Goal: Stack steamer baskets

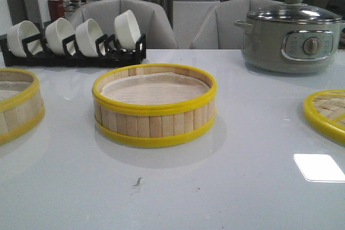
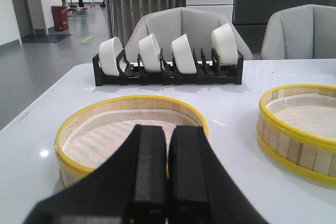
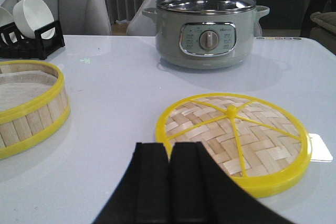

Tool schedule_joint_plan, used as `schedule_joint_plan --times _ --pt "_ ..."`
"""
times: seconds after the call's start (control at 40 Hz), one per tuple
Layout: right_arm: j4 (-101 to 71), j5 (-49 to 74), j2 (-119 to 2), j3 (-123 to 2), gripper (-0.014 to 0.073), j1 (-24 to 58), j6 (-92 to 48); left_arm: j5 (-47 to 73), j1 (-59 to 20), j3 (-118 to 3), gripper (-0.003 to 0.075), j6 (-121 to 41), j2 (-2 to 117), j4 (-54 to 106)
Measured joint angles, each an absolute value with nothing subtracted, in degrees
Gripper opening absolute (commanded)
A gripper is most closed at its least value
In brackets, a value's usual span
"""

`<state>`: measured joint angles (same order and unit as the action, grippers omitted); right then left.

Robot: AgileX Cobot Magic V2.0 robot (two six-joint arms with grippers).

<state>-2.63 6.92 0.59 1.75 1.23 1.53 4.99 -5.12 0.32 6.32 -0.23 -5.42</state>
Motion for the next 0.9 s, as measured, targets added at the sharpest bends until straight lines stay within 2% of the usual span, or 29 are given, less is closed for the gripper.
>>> schedule_joint_plan --times 0.899 --pt "-2.63 6.92 0.59 1.75 0.0057 1.23 1.53 4.99 -5.12 0.32 0.0086 6.32 -0.23 -5.42"
